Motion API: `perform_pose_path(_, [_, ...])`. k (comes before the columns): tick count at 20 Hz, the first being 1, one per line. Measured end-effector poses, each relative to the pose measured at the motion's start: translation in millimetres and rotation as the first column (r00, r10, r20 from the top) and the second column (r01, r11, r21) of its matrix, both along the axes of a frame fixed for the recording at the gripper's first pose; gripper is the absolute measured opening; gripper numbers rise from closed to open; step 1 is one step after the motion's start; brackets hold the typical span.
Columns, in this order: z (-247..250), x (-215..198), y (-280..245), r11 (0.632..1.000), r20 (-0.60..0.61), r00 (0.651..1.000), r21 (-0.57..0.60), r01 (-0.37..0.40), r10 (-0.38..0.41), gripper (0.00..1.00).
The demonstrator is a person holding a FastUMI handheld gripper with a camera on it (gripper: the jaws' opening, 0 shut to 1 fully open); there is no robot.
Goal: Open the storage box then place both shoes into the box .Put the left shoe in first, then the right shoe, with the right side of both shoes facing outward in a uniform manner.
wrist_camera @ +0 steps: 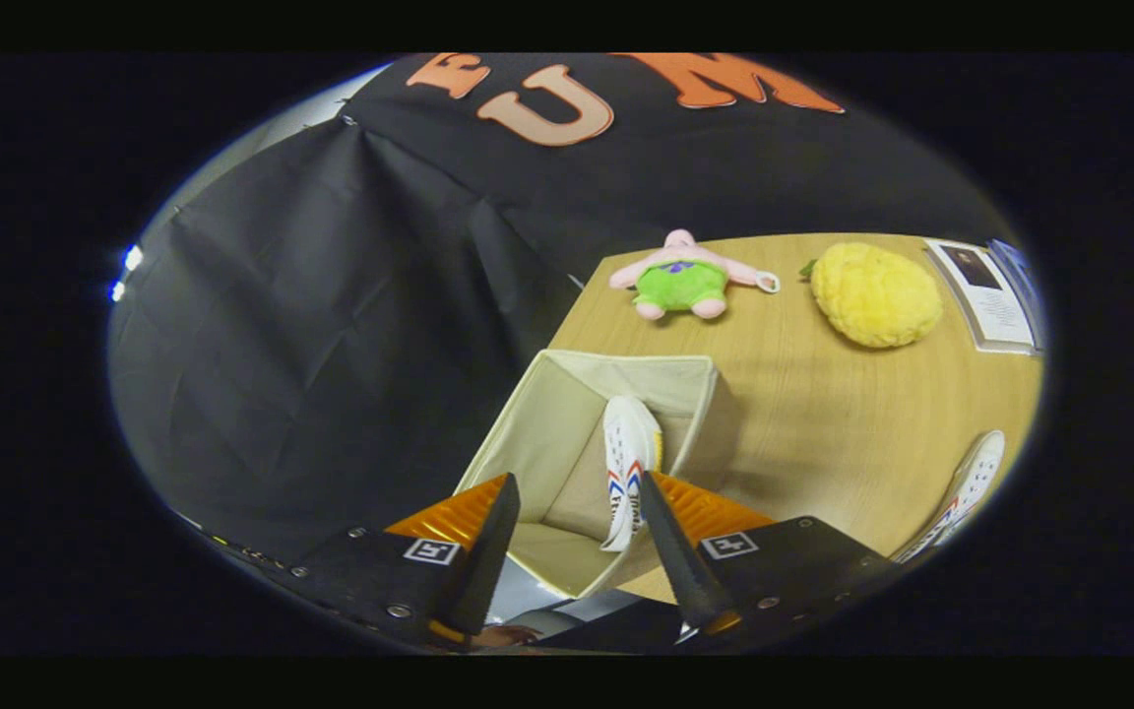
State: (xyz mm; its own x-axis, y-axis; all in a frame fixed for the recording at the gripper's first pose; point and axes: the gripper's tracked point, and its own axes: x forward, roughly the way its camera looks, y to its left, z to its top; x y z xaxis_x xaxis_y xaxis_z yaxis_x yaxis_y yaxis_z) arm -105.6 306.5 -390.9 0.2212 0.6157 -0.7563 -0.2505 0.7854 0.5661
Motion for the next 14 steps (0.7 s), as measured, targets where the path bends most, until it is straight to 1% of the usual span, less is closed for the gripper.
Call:
perform_pose_path(1, [4, 6, -17, 1.000, 0.016, 0.999, -0.003, 0.029, -0.028, 0.81])
perform_pose_path(3, [4, 16, -57, 0.996, 0.046, 0.996, -0.037, 0.085, -0.083, 0.87])
perform_pose_path(6, [-16, 25, -128, 0.977, 0.079, 0.983, -0.129, 0.172, -0.163, 0.88])
perform_pose_path(9, [-47, 17, -203, 0.938, 0.067, 0.968, -0.242, 0.250, -0.241, 0.88])
perform_pose_path(14, [-94, -12, -302, 0.871, 0.031, 0.941, -0.370, 0.323, -0.336, 0.89])
